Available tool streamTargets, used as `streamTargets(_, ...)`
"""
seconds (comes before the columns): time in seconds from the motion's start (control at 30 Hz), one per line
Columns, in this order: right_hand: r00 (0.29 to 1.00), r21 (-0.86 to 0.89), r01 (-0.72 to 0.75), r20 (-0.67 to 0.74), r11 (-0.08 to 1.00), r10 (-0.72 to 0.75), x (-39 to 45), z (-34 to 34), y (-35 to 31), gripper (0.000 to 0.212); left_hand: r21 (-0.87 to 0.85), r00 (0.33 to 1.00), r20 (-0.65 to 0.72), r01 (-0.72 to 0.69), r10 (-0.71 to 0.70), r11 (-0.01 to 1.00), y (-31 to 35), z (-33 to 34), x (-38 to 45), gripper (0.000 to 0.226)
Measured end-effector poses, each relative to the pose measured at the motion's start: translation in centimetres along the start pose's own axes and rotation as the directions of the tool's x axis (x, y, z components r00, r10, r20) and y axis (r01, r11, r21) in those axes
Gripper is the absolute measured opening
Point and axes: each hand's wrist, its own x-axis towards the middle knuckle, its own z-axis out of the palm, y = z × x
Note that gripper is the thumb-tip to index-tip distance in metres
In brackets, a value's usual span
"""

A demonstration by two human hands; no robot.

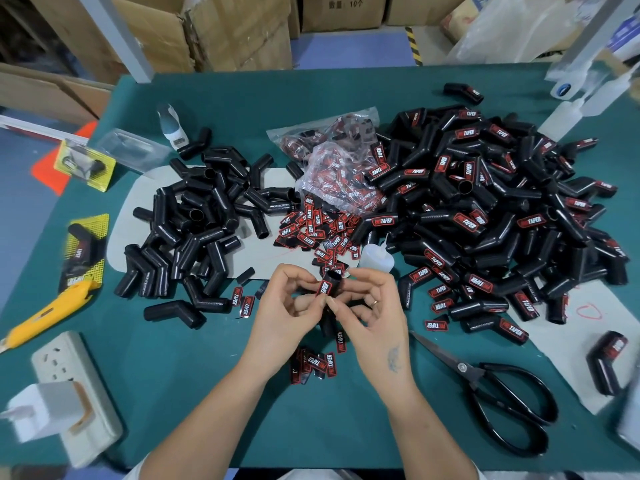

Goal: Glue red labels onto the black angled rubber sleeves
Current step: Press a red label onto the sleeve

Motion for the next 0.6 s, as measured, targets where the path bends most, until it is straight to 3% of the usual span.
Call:
streamTargets(0.13,0.999,0.032,-0.032,0.026,0.999,0.032,0.3,-0.3,0.1,0.046,-0.052,1.000,0.018,0.005,-0.004,0.999,0.7,-0.1,0.0,0.038)
streamTargets(0.3,0.995,0.044,0.000,0.101,0.999,-0.004,0.0,-0.6,0.1,0.050,0.047,0.982,0.048,-0.186,0.184,0.981,1.4,-0.4,-0.1,0.043)
streamTargets(0.6,0.992,0.026,0.039,0.119,0.999,-0.042,0.0,-0.9,0.6,0.020,0.125,0.957,0.056,-0.289,0.284,0.949,1.5,-0.8,-0.4,0.039)
